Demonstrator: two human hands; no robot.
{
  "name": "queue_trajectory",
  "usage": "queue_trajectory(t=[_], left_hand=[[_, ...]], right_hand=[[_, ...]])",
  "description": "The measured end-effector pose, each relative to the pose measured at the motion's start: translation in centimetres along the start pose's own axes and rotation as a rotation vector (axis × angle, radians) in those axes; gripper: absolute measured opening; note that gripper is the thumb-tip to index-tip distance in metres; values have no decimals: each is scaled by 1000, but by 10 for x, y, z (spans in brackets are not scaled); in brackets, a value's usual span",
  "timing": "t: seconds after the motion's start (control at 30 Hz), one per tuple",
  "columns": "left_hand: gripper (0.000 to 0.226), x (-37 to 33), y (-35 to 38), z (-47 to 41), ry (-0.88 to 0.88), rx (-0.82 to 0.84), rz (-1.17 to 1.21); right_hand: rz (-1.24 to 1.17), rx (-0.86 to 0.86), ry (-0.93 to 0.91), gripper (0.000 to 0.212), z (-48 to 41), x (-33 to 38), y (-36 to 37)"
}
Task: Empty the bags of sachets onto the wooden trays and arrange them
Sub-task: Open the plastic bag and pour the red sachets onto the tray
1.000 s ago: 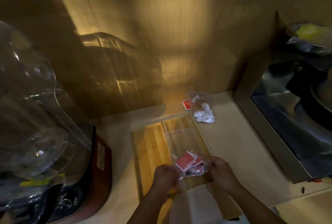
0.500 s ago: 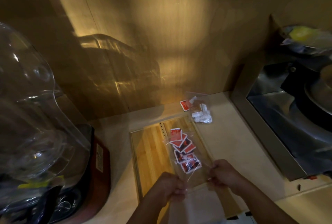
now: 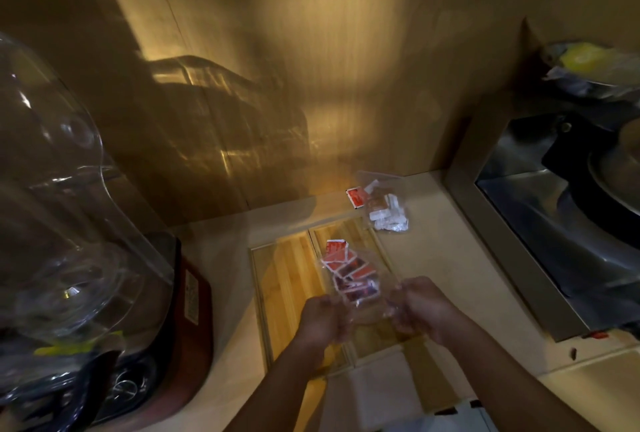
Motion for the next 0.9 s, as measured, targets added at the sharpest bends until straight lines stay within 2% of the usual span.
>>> queue_trajectory(t=[0.07, 0.13, 0.2, 0.27, 0.33, 0.43, 0.53, 0.67, 0.8, 0.9], left_hand=[[29, 28, 0, 4, -130, 63, -105], [26, 52, 3, 8, -262, 120, -121], [21, 58, 6, 8, -307, 159, -67], [23, 51, 11, 6, -292, 172, 82], [28, 39, 11, 4, -266, 118, 170], [31, 17, 10, 1, -211, 58, 228], [21, -10, 0, -3, -151, -6, 212], [12, -37, -6, 2, -108, -21, 247], [13, -45, 1, 13, -152, 40, 303], [24, -42, 6, 18, -197, 56, 370]], right_hand=[[86, 58, 139, 22, 4, -31, -4], [13, 137, 280, 21, 10, -58, -3], [-105, 175, 326, 15, 11, -65, -1], [-170, 163, 315, 17, 8, -58, 1], [-204, 111, 265, 22, 1, -43, 2], [-235, 88, 201, 32, -5, -15, 8], [-316, 122, 148, 29, -4, 17, 12], [-223, 142, 123, 18, 5, 44, 11], [-58, 134, 153, 21, 12, 53, -1], [-49, 170, 144, 29, 15, 58, -9]])
Point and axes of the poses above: each hand's wrist, its own z-axis away from the middle knuckle, its own y-axis out of the palm, x = y × z, the point moved 8 cm from there along -z, towards the middle knuckle, and after that the axes turned 1 degree about y, right-handed, at the moved point
